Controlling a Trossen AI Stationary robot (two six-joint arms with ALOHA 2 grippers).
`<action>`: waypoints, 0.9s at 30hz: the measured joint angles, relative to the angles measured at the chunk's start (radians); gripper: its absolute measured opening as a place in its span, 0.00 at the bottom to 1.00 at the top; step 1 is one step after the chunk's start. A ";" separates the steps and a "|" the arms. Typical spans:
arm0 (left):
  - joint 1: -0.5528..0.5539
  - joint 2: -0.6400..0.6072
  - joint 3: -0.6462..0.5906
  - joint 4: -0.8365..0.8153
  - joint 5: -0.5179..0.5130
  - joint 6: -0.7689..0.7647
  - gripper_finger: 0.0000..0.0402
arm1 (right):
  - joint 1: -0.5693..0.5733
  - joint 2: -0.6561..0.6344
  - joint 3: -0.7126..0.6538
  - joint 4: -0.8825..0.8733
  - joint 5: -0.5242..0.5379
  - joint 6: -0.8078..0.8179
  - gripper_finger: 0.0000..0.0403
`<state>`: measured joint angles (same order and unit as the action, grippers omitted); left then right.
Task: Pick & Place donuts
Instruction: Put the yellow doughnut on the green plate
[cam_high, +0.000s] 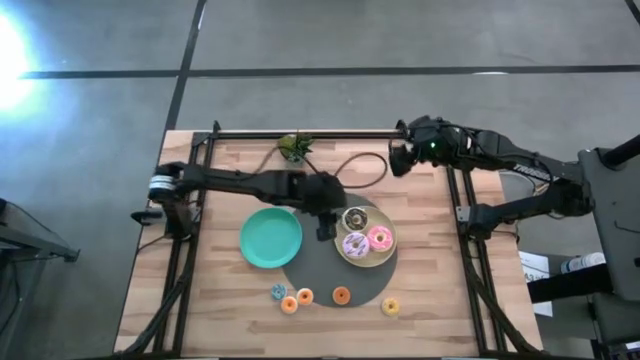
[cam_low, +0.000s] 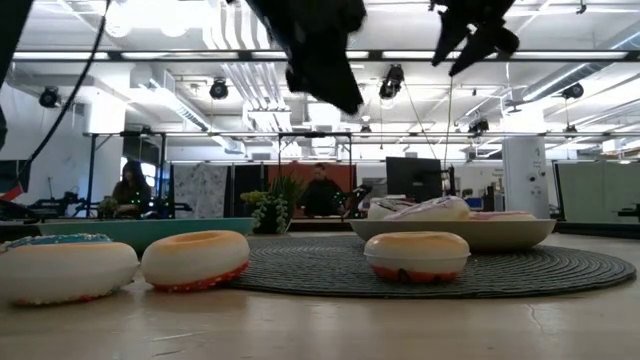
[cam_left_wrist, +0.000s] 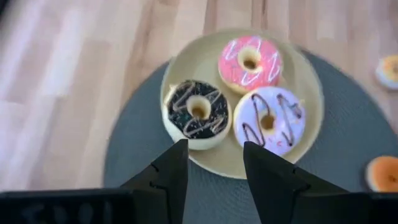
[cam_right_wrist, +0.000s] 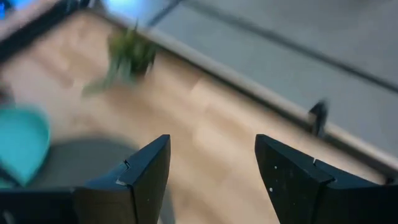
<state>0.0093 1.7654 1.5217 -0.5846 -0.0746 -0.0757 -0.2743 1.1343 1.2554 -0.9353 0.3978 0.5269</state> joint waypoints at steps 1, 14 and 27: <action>0.000 -0.030 -0.014 -0.004 -0.008 -0.003 0.32 | 0.014 0.000 -0.001 -0.048 -0.022 0.017 0.56; -0.001 -0.508 -0.450 0.032 -0.085 -0.284 0.32 | 0.369 0.012 -0.176 -0.203 -0.368 0.457 0.56; -0.016 -0.817 -0.690 0.129 -0.081 -0.467 0.32 | 0.753 0.213 -0.288 0.104 -0.463 0.810 0.56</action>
<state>-0.0067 0.9481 0.8319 -0.4553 -0.1555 -0.5424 0.4787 1.3471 0.9676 -0.8316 -0.0647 1.3364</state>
